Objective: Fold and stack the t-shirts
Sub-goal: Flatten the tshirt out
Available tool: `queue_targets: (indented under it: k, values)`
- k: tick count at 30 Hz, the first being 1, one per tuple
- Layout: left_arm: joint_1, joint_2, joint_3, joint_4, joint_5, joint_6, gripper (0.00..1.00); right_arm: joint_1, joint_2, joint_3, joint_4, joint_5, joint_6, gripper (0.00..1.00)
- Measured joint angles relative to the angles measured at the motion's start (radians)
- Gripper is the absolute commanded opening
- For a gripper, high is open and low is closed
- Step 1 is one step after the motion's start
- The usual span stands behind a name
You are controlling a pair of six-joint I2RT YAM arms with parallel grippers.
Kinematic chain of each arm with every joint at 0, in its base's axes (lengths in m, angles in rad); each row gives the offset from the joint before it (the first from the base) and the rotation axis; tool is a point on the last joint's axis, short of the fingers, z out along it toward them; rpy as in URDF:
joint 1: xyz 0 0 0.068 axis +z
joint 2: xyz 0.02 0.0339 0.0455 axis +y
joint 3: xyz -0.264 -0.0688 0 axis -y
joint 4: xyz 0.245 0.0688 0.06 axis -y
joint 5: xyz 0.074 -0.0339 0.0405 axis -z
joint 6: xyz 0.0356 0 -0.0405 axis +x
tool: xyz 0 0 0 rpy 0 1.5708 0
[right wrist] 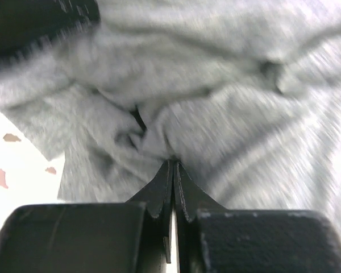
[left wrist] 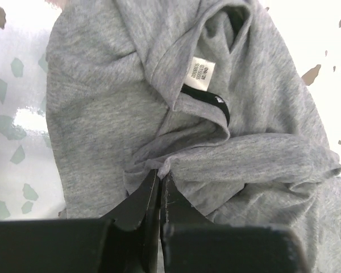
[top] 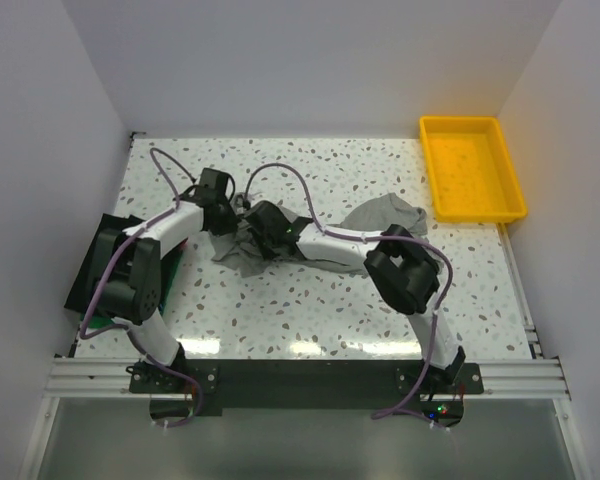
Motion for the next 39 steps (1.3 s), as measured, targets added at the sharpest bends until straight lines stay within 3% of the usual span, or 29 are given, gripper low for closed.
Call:
queue_targets:
  k: [12, 15, 20, 23, 28, 32, 39]
  values:
    - [0.016, -0.070, 0.084, -0.047, -0.003, 0.038, 0.00, -0.059, -0.441, -0.266, 0.060, -0.027, 0.040, 0.00]
    - [0.018, -0.108, 0.107, -0.059, 0.002, 0.045, 0.00, -0.060, -0.481, -0.288, 0.098, -0.059, 0.053, 0.08]
    - [0.021, -0.126, 0.161, -0.073, 0.010, 0.064, 0.00, -0.045, -0.380, -0.256, 0.155, -0.114, 0.063, 0.22]
    - [0.027, -0.120, 0.197, -0.095, 0.018, 0.070, 0.00, -0.031, -0.251, -0.193, 0.168, -0.128, 0.067, 0.39]
    - [0.031, -0.092, 0.257, -0.118, 0.027, 0.085, 0.00, -0.018, -0.129, -0.133, 0.165, -0.108, 0.092, 0.58]
    - [0.031, -0.069, 0.272, -0.119, 0.039, 0.087, 0.00, -0.014, -0.111, -0.091, 0.168, -0.054, 0.124, 0.66]
    - [0.031, -0.050, 0.273, -0.119, 0.058, 0.087, 0.00, -0.013, -0.075, -0.048, 0.179, 0.039, 0.161, 0.69]
